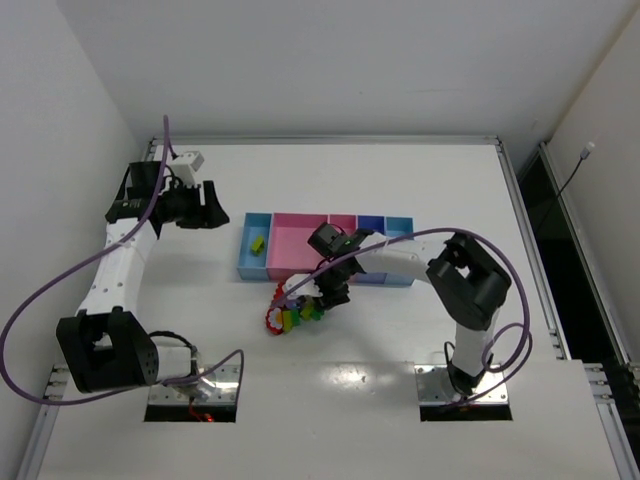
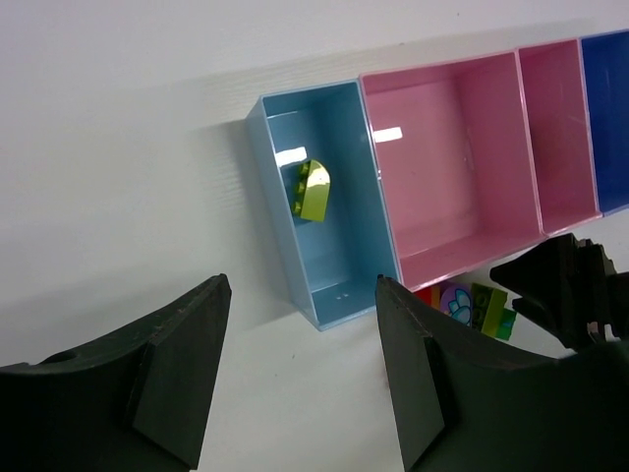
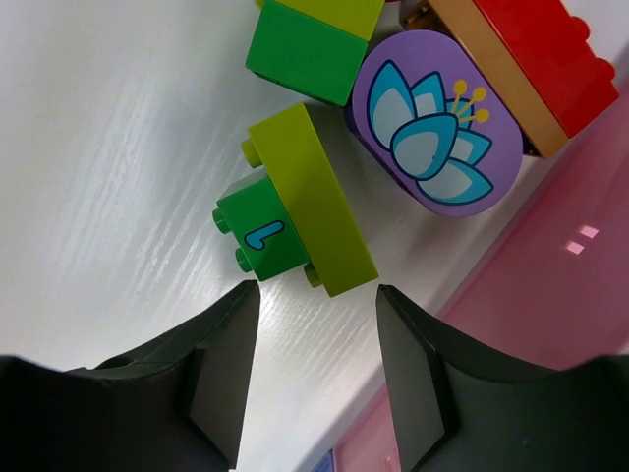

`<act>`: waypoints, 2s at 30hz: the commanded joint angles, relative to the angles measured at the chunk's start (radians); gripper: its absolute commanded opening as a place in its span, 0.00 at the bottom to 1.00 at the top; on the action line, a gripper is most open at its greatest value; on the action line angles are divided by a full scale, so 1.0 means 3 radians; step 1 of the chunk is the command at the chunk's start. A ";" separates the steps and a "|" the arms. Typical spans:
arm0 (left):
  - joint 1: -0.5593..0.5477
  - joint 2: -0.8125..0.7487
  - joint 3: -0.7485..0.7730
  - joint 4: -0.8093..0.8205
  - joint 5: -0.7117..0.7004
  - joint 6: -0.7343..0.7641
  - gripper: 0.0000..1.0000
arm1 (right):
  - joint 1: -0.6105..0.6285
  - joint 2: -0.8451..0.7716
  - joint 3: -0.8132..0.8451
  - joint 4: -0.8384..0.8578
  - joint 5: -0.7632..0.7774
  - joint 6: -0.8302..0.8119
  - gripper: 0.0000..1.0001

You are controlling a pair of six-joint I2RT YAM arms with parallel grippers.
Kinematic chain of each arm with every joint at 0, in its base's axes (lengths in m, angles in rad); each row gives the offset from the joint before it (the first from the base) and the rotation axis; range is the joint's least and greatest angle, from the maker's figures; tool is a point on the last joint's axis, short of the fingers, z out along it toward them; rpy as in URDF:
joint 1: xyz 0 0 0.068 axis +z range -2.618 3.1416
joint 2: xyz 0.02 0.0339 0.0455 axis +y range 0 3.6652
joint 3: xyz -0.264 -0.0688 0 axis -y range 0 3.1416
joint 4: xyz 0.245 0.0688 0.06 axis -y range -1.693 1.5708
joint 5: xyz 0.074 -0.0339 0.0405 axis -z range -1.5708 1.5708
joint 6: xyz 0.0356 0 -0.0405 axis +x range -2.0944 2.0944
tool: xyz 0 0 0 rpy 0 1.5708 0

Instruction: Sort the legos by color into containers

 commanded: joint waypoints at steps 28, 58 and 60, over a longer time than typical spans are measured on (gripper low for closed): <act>0.0047 0.0087 -0.0040 0.0026 0.0233 0.0045 0.67 | 0.0173 -0.0226 -0.0111 0.0156 -0.0194 -0.0152 0.36; 0.0047 -0.0065 -0.0101 -0.0004 0.0529 0.0284 0.67 | 0.0234 -0.0251 -0.0075 -0.0013 -0.0163 0.0011 0.00; 0.0047 -0.0219 -0.0228 0.0036 0.0611 0.0372 0.67 | 0.0198 -0.0292 0.0072 -0.0084 -0.0132 0.0358 0.00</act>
